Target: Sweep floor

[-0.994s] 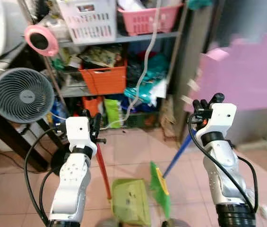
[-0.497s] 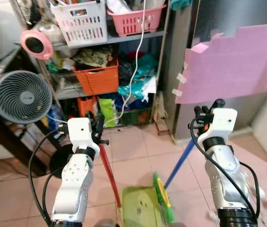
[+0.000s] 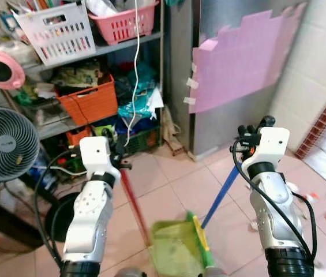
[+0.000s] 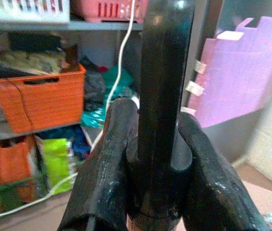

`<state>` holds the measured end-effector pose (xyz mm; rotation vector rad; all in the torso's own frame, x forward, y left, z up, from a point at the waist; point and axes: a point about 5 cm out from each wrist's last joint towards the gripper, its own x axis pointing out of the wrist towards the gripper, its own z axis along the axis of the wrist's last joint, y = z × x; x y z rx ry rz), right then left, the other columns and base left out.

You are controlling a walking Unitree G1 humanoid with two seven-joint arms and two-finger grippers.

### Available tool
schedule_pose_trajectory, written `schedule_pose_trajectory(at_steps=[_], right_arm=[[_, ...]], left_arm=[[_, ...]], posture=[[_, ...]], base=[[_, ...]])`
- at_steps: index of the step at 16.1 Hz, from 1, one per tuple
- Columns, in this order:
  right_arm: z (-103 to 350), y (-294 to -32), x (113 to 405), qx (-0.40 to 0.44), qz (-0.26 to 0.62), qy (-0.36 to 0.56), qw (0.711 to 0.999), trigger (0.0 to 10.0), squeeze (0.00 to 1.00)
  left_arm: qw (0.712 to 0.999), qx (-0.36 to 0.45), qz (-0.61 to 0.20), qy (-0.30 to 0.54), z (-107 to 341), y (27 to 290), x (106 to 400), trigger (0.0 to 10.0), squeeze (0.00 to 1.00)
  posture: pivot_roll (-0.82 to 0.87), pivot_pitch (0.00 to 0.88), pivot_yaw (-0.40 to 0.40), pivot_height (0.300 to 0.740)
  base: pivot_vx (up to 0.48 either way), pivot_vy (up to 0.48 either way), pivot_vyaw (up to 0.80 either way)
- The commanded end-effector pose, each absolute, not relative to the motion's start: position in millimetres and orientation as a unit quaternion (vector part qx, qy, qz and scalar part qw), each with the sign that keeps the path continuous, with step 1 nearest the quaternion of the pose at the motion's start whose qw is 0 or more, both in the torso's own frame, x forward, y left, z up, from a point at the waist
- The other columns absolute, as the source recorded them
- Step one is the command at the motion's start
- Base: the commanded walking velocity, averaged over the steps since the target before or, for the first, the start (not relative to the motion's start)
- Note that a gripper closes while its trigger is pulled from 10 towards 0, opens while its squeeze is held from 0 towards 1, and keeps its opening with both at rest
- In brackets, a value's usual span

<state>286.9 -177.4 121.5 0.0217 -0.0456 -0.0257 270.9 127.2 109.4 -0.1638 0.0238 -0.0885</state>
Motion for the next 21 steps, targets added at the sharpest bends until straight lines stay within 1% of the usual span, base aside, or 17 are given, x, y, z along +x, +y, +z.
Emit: schedule_pose_trajectory(at_steps=[1,4,7,10,12,14,17,21], right_arm=[[123.6,-168.0,288.4,0.024,0.001,-0.026,0.999,10.0,0.00],[125.4,-167.9,289.4,0.025,0.000,-0.030,0.999,10.0,0.00],[126.0,-170.3,289.2,0.018,-0.007,-0.032,0.999,10.0,0.00],[124.1,-171.9,287.6,0.002,-0.015,-0.028,0.999,10.0,0.00],[124.6,-171.6,286.8,0.003,-0.011,-0.032,0.999,10.0,0.00],[125.9,-171.7,287.0,-0.013,-0.011,-0.032,0.999,10.0,0.00],[123.5,-172.3,287.8,-0.019,-0.011,-0.025,0.999,10.0,0.00],[128.8,-167.1,286.8,-0.054,-0.002,-0.044,0.998,10.0,0.00]], left_arm=[[0.995,-0.082,-0.045,-0.016,121.9,132.8,274.8,10.0,0.00],[0.994,-0.088,-0.055,-0.018,123.8,130.2,275.4,10.0,0.00],[0.996,-0.069,-0.036,-0.033,124.7,137.1,270.2,10.0,0.00],[0.997,-0.060,-0.041,-0.028,123.1,137.0,268.1,10.0,0.00],[0.995,-0.078,-0.052,-0.016,119.8,137.1,268.1,10.0,0.00],[0.996,-0.071,-0.046,-0.024,122.3,139.2,267.8,10.0,0.00],[0.996,-0.068,-0.054,-0.033,124.6,139.2,266.8,10.0,0.00],[0.993,-0.094,-0.056,-0.030,124.2,136.8,263.7,10.0,0.00]], posture=[[-0.03,0.000,0.097,0.740],[-0.03,0.000,0.099,0.740],[-0.03,0.002,0.100,0.740],[-0.03,0.004,0.099,0.740],[-0.03,0.004,0.099,0.740],[-0.03,0.005,0.100,0.740],[-0.03,0.005,0.100,0.740],[-0.02,0.014,0.098,0.740]], base=[[0.000,0.480,-0.80],[0.000,0.480,-0.80],[0.000,0.459,-0.80],[0.000,0.000,-0.80],[0.000,0.000,0.00],[0.000,0.000,-0.22],[0.387,0.000,-0.80],[0.388,0.282,-0.75]])
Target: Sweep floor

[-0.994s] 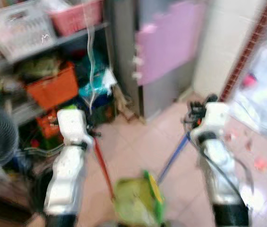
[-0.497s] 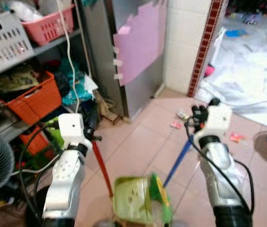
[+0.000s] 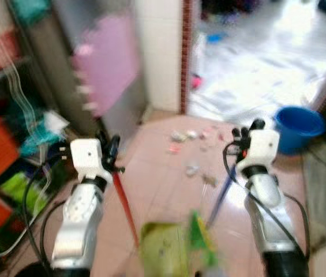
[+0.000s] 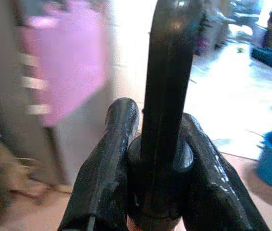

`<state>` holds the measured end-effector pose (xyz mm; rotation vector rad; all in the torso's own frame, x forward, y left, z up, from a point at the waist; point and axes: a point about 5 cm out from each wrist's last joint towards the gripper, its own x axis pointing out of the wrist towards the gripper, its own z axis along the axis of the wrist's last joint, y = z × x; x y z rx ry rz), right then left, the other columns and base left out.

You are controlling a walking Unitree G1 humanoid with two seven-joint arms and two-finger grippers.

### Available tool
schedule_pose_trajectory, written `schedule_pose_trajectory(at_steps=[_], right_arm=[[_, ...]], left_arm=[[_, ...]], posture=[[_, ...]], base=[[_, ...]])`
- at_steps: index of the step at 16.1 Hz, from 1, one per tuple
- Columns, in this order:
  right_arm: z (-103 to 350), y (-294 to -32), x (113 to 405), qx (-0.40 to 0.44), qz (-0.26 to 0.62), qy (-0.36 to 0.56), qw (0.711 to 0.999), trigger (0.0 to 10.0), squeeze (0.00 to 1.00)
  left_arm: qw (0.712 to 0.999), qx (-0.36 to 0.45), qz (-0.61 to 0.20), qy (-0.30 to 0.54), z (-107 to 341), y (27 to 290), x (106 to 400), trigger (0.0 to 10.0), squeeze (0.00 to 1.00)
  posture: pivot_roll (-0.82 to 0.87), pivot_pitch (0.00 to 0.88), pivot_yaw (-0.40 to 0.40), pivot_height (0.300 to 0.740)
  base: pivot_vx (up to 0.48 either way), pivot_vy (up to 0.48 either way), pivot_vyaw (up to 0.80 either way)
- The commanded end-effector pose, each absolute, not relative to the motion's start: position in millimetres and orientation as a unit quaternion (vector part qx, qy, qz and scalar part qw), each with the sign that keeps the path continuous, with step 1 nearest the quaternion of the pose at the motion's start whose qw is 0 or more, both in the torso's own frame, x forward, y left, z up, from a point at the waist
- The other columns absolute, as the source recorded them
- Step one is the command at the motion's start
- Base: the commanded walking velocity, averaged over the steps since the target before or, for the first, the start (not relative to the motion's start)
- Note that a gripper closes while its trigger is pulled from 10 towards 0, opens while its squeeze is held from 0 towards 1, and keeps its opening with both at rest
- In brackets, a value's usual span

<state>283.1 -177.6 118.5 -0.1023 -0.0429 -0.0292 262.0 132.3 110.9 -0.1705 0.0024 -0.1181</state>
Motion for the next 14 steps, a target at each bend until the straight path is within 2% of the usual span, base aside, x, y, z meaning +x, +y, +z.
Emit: schedule_pose_trajectory(at_steps=[1,6,14], right_arm=[[129.9,-166.6,287.1,-0.059,-0.002,-0.047,0.997,10.0,0.00],[135.1,-172.6,293.0,-0.072,-0.013,-0.056,0.996,10.0,0.00],[138.2,-192.3,297.5,-0.127,-0.083,-0.050,0.987,10.0,0.00]], left_arm=[[0.993,-0.094,-0.058,-0.030,124.5,136.3,263.8,10.0,0.00],[0.995,-0.087,-0.047,-0.024,125.6,137.6,265.5,10.0,0.00],[0.996,-0.054,-0.060,-0.047,136.9,136.5,268.6,10.0,0.00]], posture=[[-0.02,0.014,0.098,0.740],[-0.02,0.028,0.097,0.740],[-0.01,0.035,0.098,0.740]], base=[[0.375,0.296,-0.57],[0.308,0.364,0.00],[0.036,0.419,0.00]])
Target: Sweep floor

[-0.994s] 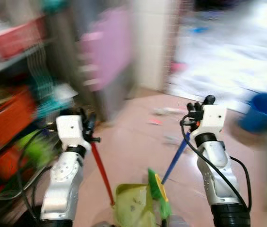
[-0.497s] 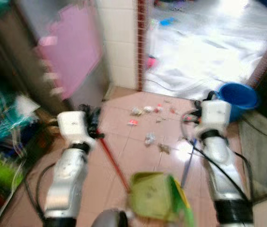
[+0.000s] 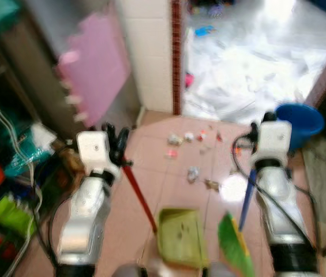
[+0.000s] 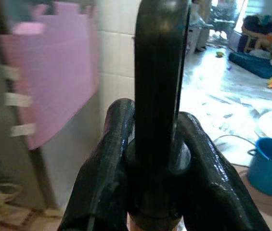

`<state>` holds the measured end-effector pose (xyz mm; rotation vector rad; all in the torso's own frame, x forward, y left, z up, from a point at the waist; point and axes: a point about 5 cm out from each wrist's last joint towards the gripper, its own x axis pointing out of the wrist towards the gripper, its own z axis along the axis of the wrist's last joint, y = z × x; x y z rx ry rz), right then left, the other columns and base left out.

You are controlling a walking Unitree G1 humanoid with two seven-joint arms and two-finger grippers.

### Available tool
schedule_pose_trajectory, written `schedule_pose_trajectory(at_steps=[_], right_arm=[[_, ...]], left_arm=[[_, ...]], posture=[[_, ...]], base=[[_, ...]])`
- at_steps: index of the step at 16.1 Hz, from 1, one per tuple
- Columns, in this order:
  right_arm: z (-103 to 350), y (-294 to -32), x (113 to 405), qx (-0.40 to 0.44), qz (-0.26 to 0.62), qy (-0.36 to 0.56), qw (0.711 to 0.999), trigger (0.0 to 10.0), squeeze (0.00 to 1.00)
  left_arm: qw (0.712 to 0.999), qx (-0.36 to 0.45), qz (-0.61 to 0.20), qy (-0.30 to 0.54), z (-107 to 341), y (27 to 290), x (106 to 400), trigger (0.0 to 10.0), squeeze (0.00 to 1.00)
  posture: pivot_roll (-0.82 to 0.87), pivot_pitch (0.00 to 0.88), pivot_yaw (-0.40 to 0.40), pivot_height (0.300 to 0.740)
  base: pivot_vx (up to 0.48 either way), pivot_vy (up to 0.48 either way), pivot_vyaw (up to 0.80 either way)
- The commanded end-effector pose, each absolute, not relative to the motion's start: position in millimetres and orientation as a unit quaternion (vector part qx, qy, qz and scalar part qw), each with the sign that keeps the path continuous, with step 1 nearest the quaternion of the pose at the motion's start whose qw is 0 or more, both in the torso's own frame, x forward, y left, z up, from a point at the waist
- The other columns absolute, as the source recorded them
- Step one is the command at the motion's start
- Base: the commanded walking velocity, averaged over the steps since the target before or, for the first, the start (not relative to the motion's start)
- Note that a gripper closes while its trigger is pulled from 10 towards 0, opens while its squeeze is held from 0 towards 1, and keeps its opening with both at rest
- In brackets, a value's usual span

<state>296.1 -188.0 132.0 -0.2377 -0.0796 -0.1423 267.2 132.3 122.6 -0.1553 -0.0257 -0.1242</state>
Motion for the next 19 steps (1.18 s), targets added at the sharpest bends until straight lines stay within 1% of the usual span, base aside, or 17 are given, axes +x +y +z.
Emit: schedule_pose_trajectory(at_steps=[1,5,7,12,13,15,16,17,19], right_arm=[[138.7,-194.9,297.8,-0.130,-0.091,-0.052,0.986,10.0,0.00],[142.7,-201.1,299.1,-0.161,-0.124,-0.058,0.977,10.0,0.00],[144.6,-201.5,299.0,-0.173,-0.128,-0.063,0.975,10.0,0.00],[142.5,-202.9,298.9,-0.179,-0.129,-0.061,0.974,10.0,0.00],[142.6,-203.2,299.0,-0.181,-0.129,-0.060,0.973,10.0,0.00],[143.1,-200.2,299.1,-0.182,-0.122,-0.059,0.974,10.0,0.00],[142.2,-192.8,299.7,-0.180,-0.110,-0.061,0.976,10.0,0.00],[141.7,-190.8,299.7,-0.179,-0.107,-0.062,0.976,10.0,0.00],[140.2,-183.9,299.7,-0.174,-0.102,-0.068,0.977,10.0,0.00]], left_arm=[[0.996,-0.054,-0.060,-0.045,136.8,136.4,268.5,10.0,0.00],[0.995,-0.063,-0.063,-0.042,136.9,137.1,268.8,10.0,0.00],[0.995,-0.061,-0.065,-0.044,137.7,137.2,269.0,10.0,0.00],[0.996,-0.042,-0.062,-0.044,136.6,138.1,270.4,10.0,0.00],[0.997,-0.031,-0.060,-0.047,137.6,139.8,272.3,10.0,0.00],[0.996,-0.025,-0.055,-0.060,142.7,145.5,275.6,10.0,0.00],[0.997,-0.024,-0.039,-0.061,144.3,151.8,276.0,10.0,0.00],[0.997,-0.024,-0.035,-0.061,144.3,153.3,275.6,10.0,0.00],[0.998,-0.022,-0.015,-0.063,143.5,155.6,269.5,10.0,0.00]], posture=[[-0.01,0.035,0.098,0.740],[-0.01,0.034,0.100,0.740],[-0.01,0.034,0.101,0.740],[-0.01,0.036,0.092,0.740],[0.00,0.035,0.064,0.740],[0.00,0.035,0.052,0.740],[0.00,0.040,0.069,0.740],[0.00,0.040,0.069,0.740],[0.01,0.040,0.089,0.740]], base=[[0.394,0.270,0.00],[0.480,0.000,0.00],[0.480,0.000,0.00],[0.472,0.000,-0.76],[0.439,0.000,0.00],[0.433,0.000,0.00],[0.431,0.000,0.00],[0.431,0.000,0.00],[0.388,0.281,0.00]])
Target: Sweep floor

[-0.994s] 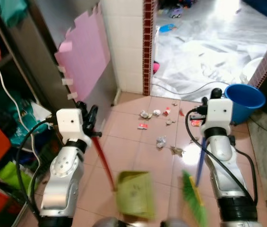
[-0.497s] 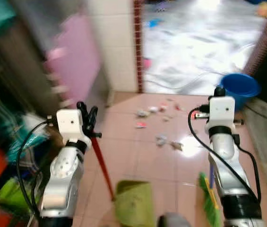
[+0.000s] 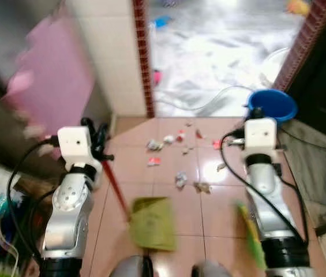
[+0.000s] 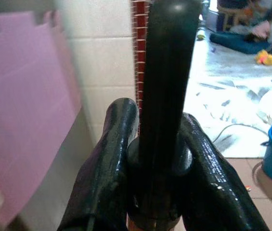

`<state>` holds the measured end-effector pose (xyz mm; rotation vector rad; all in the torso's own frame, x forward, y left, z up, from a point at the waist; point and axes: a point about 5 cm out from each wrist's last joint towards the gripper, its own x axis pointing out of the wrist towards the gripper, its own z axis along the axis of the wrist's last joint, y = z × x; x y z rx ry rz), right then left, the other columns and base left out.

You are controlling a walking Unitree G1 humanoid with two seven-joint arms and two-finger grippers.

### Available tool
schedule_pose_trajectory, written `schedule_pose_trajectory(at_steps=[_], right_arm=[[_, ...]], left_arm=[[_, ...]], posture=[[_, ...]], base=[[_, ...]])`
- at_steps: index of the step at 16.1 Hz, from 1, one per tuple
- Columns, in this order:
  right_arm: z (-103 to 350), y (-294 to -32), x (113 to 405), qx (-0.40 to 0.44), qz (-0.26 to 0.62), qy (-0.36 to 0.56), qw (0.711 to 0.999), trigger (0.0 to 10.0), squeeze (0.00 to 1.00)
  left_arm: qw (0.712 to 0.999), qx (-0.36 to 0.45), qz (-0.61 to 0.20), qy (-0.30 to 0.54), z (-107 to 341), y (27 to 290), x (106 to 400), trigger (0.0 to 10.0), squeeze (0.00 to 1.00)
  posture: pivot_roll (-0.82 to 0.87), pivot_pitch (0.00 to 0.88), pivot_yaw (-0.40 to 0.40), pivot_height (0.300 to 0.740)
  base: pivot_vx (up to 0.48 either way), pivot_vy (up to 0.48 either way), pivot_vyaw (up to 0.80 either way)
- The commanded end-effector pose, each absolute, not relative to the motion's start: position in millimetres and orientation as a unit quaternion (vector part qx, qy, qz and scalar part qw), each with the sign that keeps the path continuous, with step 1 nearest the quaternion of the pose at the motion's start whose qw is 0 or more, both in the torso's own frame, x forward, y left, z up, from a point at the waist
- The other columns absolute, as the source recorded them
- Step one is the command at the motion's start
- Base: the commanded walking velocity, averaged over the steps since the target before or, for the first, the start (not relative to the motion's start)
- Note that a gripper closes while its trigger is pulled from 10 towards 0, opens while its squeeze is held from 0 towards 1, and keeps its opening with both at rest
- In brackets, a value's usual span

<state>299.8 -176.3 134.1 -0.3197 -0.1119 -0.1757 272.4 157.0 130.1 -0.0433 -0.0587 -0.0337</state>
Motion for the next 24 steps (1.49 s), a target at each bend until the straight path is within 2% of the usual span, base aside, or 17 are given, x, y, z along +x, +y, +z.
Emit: schedule_pose_trajectory(at_steps=[1,4,12,17,21,24], right_arm=[[139.4,-183.8,299.8,-0.174,-0.102,-0.068,0.977,10.0,0.00],[140.4,-184.5,302.1,-0.175,-0.103,-0.070,0.977,10.0,0.00],[146.3,-181.3,309.6,-0.167,-0.094,-0.087,0.978,10.0,0.00],[161.2,-183.1,322.7,-0.177,-0.102,-0.118,0.972,10.0,0.00],[159.6,-192.4,317.0,-0.179,-0.118,-0.120,0.969,10.0,0.00],[165.5,-180.2,313.4,-0.181,-0.095,-0.130,0.970,10.0,0.00]], left_arm=[[0.998,-0.022,-0.015,-0.065,144.5,154.4,269.0,10.0,0.00],[0.996,-0.023,-0.021,-0.085,155.6,149.4,274.3,10.0,0.00],[0.993,0.011,0.031,-0.110,161.8,162.8,287.4,10.0,0.00],[0.994,-0.004,0.008,-0.113,166.2,149.5,304.8,10.0,0.00],[0.996,0.002,0.008,-0.092,148.2,140.9,300.0,10.0,0.00],[0.997,0.000,0.004,-0.079,137.5,136.5,303.1,10.0,0.00]], posture=[[0.01,0.040,0.090,0.740],[0.01,0.050,0.095,0.740],[0.00,0.050,0.098,0.740],[-0.01,0.000,0.120,0.740],[-0.05,0.000,0.123,0.740],[-0.09,0.000,0.115,0.740]], base=[[0.360,0.315,0.00],[0.336,0.342,0.00],[0.335,0.344,0.00],[0.480,0.000,0.00],[0.476,0.000,0.00],[0.471,0.000,0.00]])
